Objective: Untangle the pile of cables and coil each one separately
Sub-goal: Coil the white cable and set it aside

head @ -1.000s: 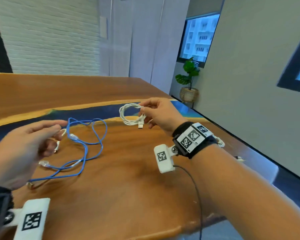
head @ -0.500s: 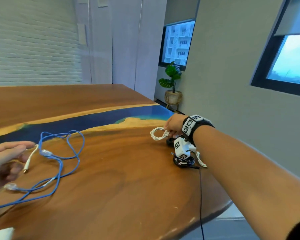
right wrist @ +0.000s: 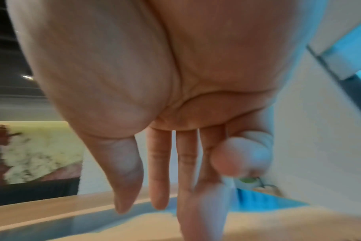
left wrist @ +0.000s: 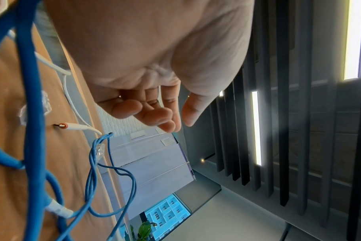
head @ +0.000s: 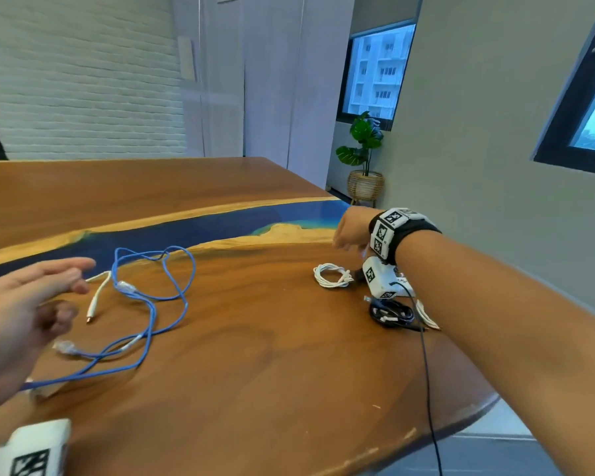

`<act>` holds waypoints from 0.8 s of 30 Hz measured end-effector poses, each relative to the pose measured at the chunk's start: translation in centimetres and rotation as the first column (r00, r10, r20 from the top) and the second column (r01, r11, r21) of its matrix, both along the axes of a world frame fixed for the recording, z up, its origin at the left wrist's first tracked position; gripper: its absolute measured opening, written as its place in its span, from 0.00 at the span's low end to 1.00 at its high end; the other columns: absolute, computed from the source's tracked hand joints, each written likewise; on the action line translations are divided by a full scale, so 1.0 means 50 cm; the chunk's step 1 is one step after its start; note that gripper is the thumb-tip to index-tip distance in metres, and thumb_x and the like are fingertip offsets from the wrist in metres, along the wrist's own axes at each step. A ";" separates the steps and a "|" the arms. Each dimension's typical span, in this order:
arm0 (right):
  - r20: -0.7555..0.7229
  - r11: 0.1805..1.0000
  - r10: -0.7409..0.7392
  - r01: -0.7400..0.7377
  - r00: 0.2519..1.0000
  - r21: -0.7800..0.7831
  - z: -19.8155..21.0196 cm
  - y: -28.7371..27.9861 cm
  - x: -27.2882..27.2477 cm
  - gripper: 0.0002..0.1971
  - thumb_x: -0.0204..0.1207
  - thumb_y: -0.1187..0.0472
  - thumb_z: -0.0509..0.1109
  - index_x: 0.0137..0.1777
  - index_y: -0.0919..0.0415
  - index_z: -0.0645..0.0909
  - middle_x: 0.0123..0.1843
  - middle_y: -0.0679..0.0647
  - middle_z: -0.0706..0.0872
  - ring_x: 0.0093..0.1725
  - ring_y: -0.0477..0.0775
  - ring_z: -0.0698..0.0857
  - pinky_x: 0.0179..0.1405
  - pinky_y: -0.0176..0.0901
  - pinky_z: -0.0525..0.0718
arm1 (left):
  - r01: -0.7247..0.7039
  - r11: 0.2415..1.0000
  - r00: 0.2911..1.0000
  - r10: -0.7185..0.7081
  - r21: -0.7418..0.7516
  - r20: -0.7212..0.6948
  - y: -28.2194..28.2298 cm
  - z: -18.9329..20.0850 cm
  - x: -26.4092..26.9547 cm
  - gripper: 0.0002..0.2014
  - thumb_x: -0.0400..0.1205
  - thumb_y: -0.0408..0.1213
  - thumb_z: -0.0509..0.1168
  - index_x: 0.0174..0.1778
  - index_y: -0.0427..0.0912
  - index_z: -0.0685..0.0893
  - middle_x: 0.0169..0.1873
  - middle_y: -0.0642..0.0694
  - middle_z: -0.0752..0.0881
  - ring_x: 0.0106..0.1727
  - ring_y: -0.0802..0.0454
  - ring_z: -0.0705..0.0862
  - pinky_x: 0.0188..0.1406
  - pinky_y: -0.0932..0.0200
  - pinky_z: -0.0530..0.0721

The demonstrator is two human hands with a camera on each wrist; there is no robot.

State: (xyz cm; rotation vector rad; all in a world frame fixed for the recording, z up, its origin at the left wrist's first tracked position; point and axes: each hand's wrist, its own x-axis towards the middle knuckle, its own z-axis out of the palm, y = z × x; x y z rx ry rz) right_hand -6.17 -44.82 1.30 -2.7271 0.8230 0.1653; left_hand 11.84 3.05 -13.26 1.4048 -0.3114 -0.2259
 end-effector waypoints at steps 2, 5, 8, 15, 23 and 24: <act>0.039 0.993 0.102 -0.100 0.994 -0.054 0.025 0.050 0.011 0.08 0.80 0.56 0.76 0.52 0.60 0.91 0.45 0.51 0.93 0.39 0.57 0.94 0.26 0.41 0.88 | 0.041 0.998 0.998 -0.038 -0.050 0.053 -0.046 0.085 -0.121 0.10 0.89 0.37 0.62 0.57 0.47 0.89 0.33 0.53 0.84 0.21 0.59 0.73 0.14 0.63 0.64; 0.130 0.949 0.314 -0.307 0.940 -0.074 0.039 0.163 0.021 0.05 0.79 0.53 0.75 0.47 0.52 0.92 0.43 0.46 0.92 0.35 0.50 0.93 0.22 0.37 0.81 | -0.057 0.992 0.994 0.066 -0.114 0.082 -0.058 0.126 -0.177 0.09 0.88 0.35 0.64 0.55 0.44 0.90 0.35 0.51 0.83 0.26 0.56 0.72 0.22 0.65 0.69; 0.189 0.851 0.522 -0.521 0.832 -0.058 0.024 0.302 0.035 0.05 0.78 0.51 0.77 0.51 0.47 0.91 0.46 0.40 0.92 0.30 0.40 0.89 0.27 0.37 0.83 | -0.128 0.988 0.991 0.131 -0.090 0.033 -0.047 0.159 -0.190 0.09 0.88 0.34 0.64 0.56 0.43 0.90 0.35 0.50 0.83 0.25 0.56 0.70 0.23 0.65 0.64; 0.017 0.477 0.877 -0.862 0.481 -0.170 -0.054 0.596 0.064 0.22 0.80 0.41 0.69 0.72 0.45 0.81 0.65 0.40 0.87 0.64 0.41 0.84 0.65 0.42 0.82 | -0.195 0.978 0.975 0.201 -0.080 0.090 0.011 0.202 -0.199 0.10 0.88 0.36 0.64 0.53 0.43 0.91 0.35 0.52 0.83 0.26 0.54 0.65 0.27 0.56 0.54; -0.080 0.459 0.875 -0.871 0.477 -0.176 -0.076 0.721 0.174 0.24 0.83 0.57 0.70 0.77 0.38 0.76 0.56 0.48 0.84 0.57 0.52 0.82 0.55 0.47 0.80 | -0.275 0.956 0.957 0.283 -0.103 0.069 0.050 0.213 -0.195 0.09 0.88 0.38 0.64 0.55 0.44 0.91 0.37 0.51 0.83 0.28 0.56 0.69 0.28 0.57 0.57; -0.107 0.446 0.877 -0.877 0.468 -0.178 -0.085 0.730 0.180 0.19 0.81 0.55 0.72 0.70 0.39 0.82 0.50 0.45 0.83 0.53 0.52 0.81 0.52 0.48 0.82 | -0.283 0.954 0.955 0.290 -0.101 0.062 0.053 0.212 -0.195 0.09 0.89 0.38 0.64 0.55 0.44 0.91 0.37 0.51 0.83 0.29 0.56 0.71 0.29 0.57 0.57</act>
